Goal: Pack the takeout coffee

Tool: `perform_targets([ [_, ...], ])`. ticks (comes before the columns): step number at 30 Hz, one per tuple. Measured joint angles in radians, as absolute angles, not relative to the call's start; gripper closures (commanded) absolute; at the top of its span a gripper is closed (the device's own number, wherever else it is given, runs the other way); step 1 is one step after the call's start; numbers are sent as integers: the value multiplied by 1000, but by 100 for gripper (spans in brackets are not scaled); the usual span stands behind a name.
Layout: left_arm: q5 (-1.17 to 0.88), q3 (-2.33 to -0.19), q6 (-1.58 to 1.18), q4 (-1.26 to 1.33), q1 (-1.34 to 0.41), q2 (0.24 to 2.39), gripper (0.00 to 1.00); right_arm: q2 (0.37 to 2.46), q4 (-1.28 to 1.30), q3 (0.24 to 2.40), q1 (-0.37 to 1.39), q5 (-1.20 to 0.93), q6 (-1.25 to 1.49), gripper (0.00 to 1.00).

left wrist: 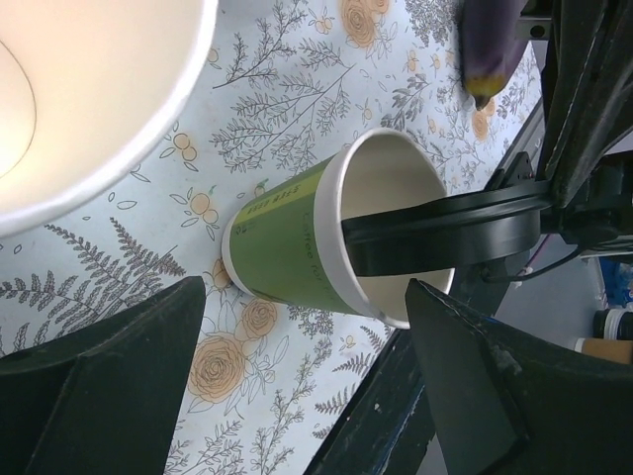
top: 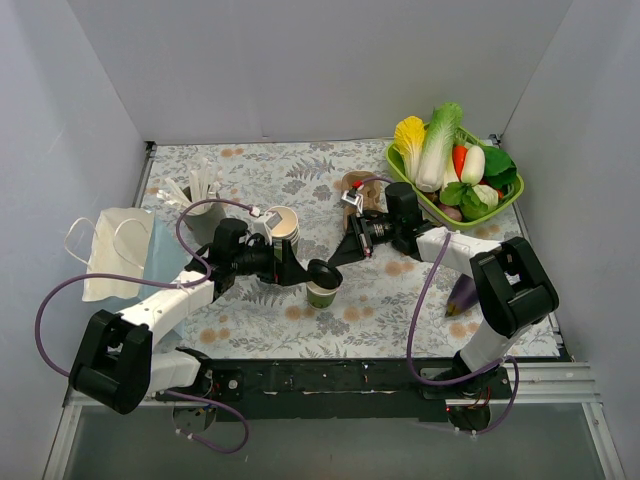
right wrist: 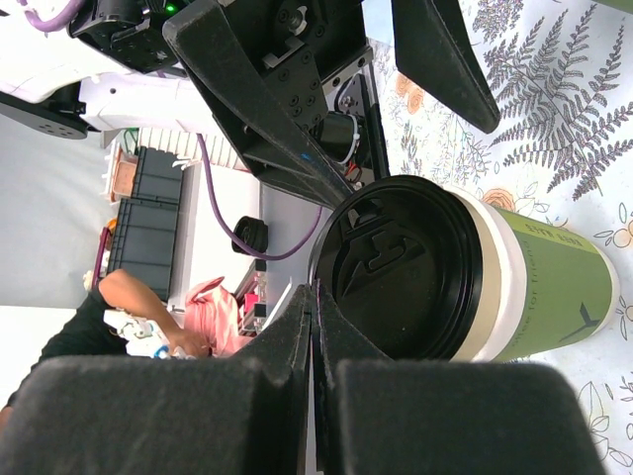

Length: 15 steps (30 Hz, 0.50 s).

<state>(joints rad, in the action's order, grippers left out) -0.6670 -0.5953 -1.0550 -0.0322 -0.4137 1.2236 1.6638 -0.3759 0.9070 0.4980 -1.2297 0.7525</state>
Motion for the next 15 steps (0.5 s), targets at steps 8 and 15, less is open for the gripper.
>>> perform_targets([
  [8, -659, -556, -1052, -23, -414, 1225, 18, 1664, -375, 907, 498, -1230, 752, 99],
  [15, -658, -548, -1052, -22, -414, 1222, 18, 1677, -364, 912, 498, -1230, 738, 99],
])
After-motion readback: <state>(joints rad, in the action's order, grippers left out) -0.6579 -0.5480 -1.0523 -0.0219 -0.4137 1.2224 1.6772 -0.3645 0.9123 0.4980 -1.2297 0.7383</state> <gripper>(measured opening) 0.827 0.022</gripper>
